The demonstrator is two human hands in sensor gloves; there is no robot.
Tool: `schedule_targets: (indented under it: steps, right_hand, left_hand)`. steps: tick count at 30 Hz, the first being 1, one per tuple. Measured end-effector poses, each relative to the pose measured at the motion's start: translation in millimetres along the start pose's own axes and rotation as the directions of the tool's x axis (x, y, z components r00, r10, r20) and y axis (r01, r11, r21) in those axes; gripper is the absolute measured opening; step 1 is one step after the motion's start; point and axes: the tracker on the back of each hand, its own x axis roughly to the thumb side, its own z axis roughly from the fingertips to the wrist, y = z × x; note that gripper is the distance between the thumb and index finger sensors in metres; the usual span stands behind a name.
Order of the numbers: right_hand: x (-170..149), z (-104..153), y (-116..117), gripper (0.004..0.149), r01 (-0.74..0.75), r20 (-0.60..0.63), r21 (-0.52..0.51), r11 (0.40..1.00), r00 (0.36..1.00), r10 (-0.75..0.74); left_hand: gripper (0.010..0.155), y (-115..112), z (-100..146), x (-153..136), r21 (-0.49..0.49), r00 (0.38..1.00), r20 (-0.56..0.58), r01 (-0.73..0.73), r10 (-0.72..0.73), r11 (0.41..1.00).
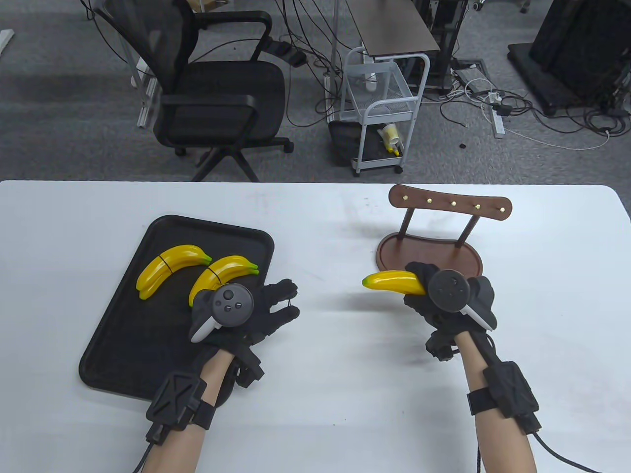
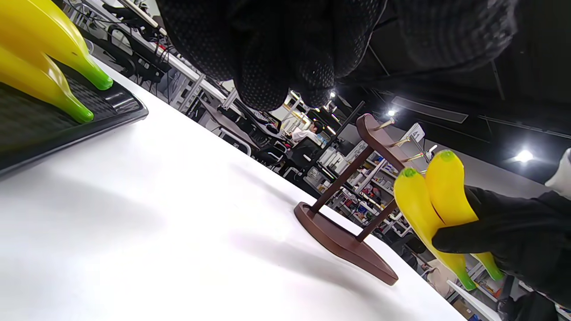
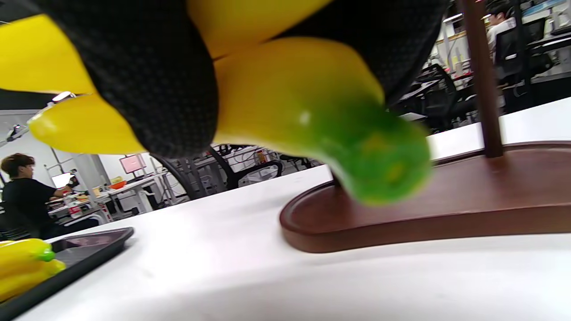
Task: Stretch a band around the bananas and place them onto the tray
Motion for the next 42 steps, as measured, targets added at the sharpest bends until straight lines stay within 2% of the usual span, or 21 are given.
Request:
schedule_targets:
  steps: [8, 15, 27, 42]
  right_hand:
    - [45.4, -8.6, 13.6, 0.068, 0.007, 0.074, 0.018, 1.0, 0.997, -0.009]
    - [72.7, -8.7, 29.6, 0.068, 0.05, 0.104, 0.053, 0.997, 0.993, -0.055]
    - [91.1, -2.7, 41.1, 0.068, 0.005, 0.154, 0.072, 0.997, 0.988, -0.016]
    - [120.0, 2.2, 42.9, 0.068, -0.065, 0.253, 0.022, 0.998, 0.966, 0.058]
  left_hand:
    - [0.067, 0.3, -0.6, 1.0, 0.001, 1.0, 0.004, -0.019, 0.019, 1.0]
    - [0.066, -1.8, -1.6, 2.9, -0.015, 0.999, 0.009, -0.047, 0.048, 0.999]
    - [0.07, -8.0, -3.6, 4.9, -0.078, 0.997, 0.014, -0.071, 0.072, 0.994]
    - [0.079, -14.4, -5.7, 1.0, -0.166, 0.989, -0.008, -0.148, 0.149, 0.975]
